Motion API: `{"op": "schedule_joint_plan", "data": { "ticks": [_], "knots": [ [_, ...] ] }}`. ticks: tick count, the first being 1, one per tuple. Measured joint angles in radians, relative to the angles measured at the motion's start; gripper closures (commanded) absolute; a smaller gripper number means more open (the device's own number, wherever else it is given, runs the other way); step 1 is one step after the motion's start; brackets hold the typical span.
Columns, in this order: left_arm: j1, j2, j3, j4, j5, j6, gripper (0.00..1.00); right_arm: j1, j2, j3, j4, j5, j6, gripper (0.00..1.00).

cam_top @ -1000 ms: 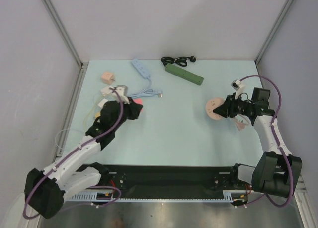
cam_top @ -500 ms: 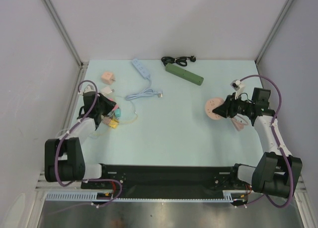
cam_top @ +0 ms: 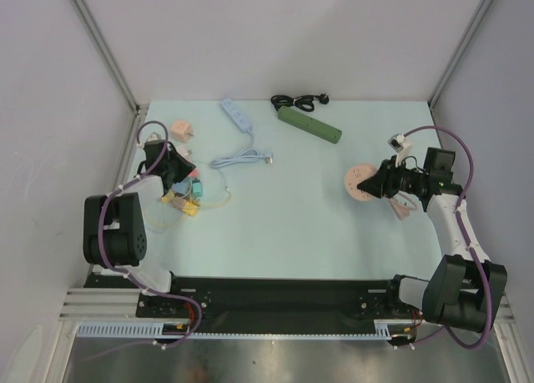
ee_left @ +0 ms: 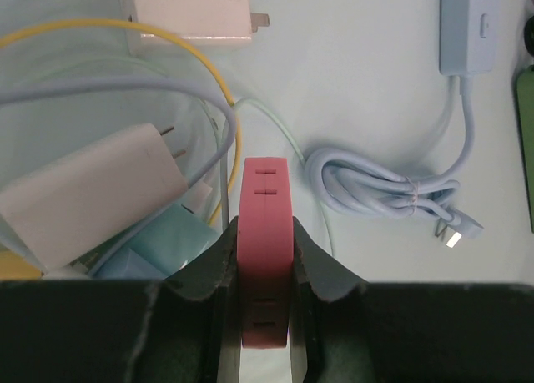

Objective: Pull the plug off the socket
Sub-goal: Place the plug at the center of the board.

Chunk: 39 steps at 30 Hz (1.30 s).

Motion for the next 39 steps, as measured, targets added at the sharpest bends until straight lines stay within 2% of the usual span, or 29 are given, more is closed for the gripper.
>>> {"op": "schedule_joint_plan", "data": {
  "ticks": [5,15,24,28,32,39],
  "knots": [
    [0.001,0.055,0.045,-0.018,-0.001,0.029,0.57,-0.010,0.000,0.000,0.000,0.000,0.000,1.00],
    [0.002,0.039,0.070,-0.053,0.002,0.070,0.35,-0.029,0.000,0.000,0.000,-0.005,0.000,1.00],
    [0.007,-0.233,0.027,-0.031,0.097,0.132,0.17,-0.055,0.000,0.000,-0.001,-0.005,-0.005,1.00],
    [0.008,-0.334,-0.031,0.006,0.194,0.148,0.00,-0.091,0.000,0.000,-0.006,-0.005,-0.010,1.00],
    [0.007,-0.401,-0.084,0.003,0.294,0.160,0.00,-0.151,0.000,0.000,-0.010,-0.012,-0.011,1.00],
    [-0.023,-0.499,-0.090,-0.071,0.404,0.229,0.00,-0.221,0.007,0.000,-0.010,-0.021,-0.011,1.00]
  ]
}}
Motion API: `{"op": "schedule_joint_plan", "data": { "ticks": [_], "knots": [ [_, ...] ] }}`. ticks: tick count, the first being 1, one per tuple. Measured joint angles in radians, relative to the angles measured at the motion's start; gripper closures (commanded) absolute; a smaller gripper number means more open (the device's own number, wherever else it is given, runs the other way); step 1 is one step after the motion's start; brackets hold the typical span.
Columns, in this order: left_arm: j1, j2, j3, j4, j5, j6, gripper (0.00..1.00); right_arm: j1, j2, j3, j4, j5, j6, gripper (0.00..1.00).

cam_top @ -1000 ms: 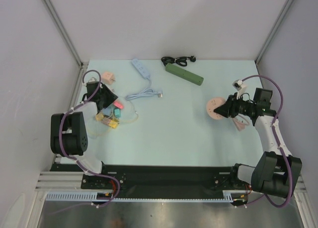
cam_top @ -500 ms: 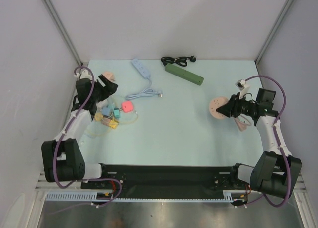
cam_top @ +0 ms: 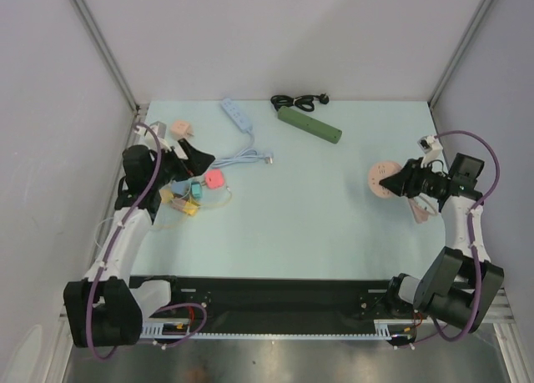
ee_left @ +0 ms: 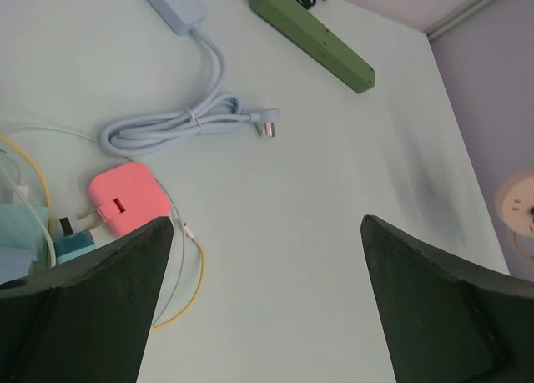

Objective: Pull the plug off the socket
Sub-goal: Place the socket at the center of the board.

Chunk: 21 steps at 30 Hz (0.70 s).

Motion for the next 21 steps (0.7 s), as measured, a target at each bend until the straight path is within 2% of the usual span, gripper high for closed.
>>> {"op": "schedule_joint_plan", "data": {
  "ticks": [6,21],
  "knots": [
    [-0.041,-0.092,0.000,-0.108,0.038,0.097,0.01,-0.006,0.145,0.068,-0.024,-0.006,0.006,1.00],
    [-0.121,-0.201,-0.047,-0.193,0.051,0.199,0.00,0.140,0.763,0.648,-0.183,0.063,0.032,1.00]
  ]
}}
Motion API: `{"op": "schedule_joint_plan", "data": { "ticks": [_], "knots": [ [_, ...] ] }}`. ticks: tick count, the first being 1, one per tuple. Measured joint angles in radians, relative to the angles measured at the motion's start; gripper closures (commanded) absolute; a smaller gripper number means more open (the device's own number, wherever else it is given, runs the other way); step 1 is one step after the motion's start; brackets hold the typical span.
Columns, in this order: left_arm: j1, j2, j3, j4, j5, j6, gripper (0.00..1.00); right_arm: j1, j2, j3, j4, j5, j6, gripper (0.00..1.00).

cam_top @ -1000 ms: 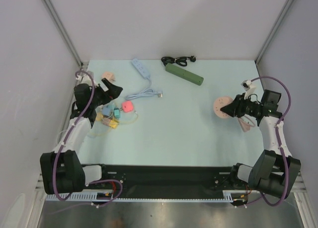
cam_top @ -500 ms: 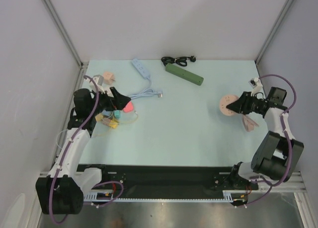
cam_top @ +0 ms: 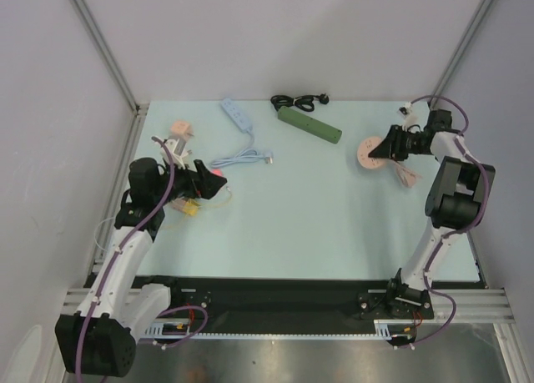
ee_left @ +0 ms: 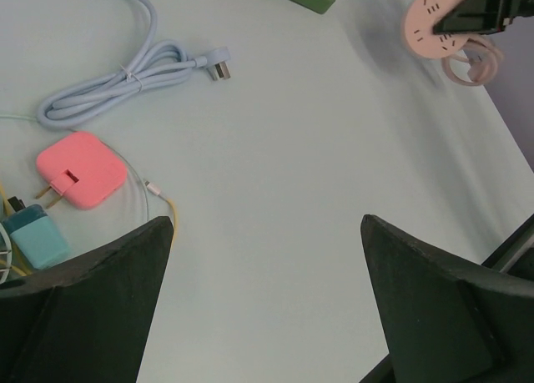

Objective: Pull the plug off the socket
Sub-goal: Place the socket at the center of the board.

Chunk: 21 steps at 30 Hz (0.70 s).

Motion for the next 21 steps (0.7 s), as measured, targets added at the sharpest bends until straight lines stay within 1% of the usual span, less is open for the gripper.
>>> {"op": "schedule_joint_plan", "data": {
  "ticks": [4,11,15,16,18,19,21],
  "knots": [
    [-0.006,-0.004,-0.001,-0.001,0.002,0.007,0.01,0.042,0.132,0.154,-0.043,0.029,0.023,1.00],
    [-0.006,-0.004,-0.003,-0.001,0.002,0.008,0.01,0.114,0.330,0.409,-0.093,0.084,0.060,0.93],
    [-0.007,-0.004,-0.013,0.007,0.006,0.010,0.01,0.144,0.404,0.487,-0.112,0.101,0.072,0.88],
    [-0.007,-0.004,-0.016,0.007,0.009,0.010,0.00,0.150,0.414,0.496,-0.119,0.105,0.076,0.83],
    [-0.008,-0.003,-0.019,0.006,0.011,0.010,0.00,0.156,0.434,0.513,-0.132,0.111,0.083,0.77],
    [-0.008,-0.003,-0.019,0.007,0.013,0.010,0.01,0.157,0.444,0.525,-0.141,0.108,0.088,0.69],
    [-0.008,-0.003,-0.019,0.008,0.016,0.012,0.00,0.155,0.456,0.550,-0.151,0.109,0.090,0.61]
  ]
}}
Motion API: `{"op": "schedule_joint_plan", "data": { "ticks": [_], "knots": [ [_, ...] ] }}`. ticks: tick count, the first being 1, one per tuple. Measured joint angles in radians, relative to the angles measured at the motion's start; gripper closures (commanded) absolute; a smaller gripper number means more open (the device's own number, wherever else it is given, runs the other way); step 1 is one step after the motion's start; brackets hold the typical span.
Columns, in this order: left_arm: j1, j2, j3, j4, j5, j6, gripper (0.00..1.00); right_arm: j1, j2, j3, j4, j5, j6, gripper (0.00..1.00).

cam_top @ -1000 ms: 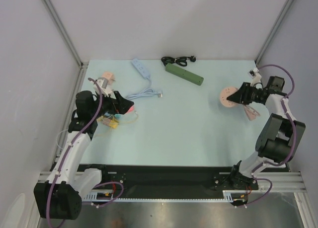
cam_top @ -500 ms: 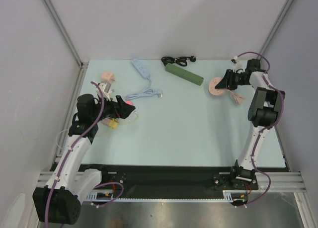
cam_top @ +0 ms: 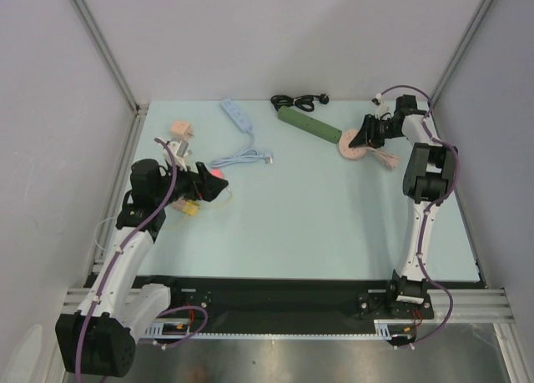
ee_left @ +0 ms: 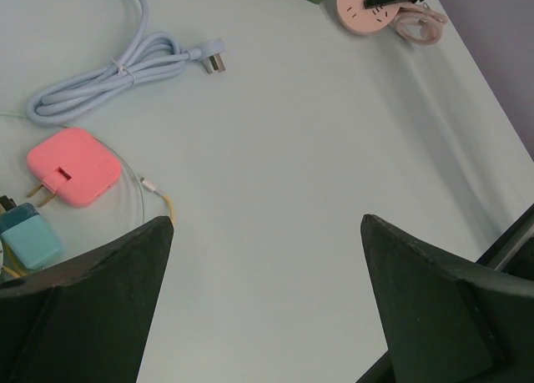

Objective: Pull the plug off the socket
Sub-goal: Place the socket at the center of the board.

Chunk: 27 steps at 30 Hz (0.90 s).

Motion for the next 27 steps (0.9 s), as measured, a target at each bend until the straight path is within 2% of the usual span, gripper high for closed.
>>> {"op": "schedule_joint_plan", "data": {
  "ticks": [1,3,4,6,10,15,20,22,27],
  "knots": [
    [0.000,0.000,0.000,0.000,0.001,0.003,0.00,-0.001,0.003,0.007,0.000,0.003,0.002,0.52],
    [-0.001,0.000,0.000,0.001,0.002,0.005,0.00,-0.003,0.003,0.012,-0.007,0.018,0.001,0.43],
    [-0.001,0.000,0.000,0.003,0.002,0.005,0.00,-0.005,0.003,0.016,-0.008,0.029,-0.004,0.34],
    [-0.002,0.000,0.000,0.006,0.002,0.005,0.01,-0.008,0.003,0.017,-0.010,0.050,-0.009,0.25],
    [-0.002,0.000,-0.003,0.014,0.002,0.005,0.00,-0.021,0.003,0.018,-0.013,0.104,-0.017,0.16],
    [-0.002,0.000,-0.009,0.018,0.002,0.006,0.00,-0.047,-0.017,0.018,-0.014,0.172,-0.044,0.13],
    [-0.002,-0.003,-0.010,0.021,-0.001,0.006,0.00,-0.068,-0.113,-0.002,-0.019,0.253,-0.093,0.10],
    [-0.002,-0.006,-0.010,0.021,-0.012,0.007,0.00,-0.074,-0.195,-0.052,-0.006,0.280,-0.114,0.09],
    [-0.004,-0.036,-0.015,0.020,-0.082,0.014,0.01,-0.075,-0.528,-0.347,0.089,0.318,-0.164,0.05]
  ]
}}
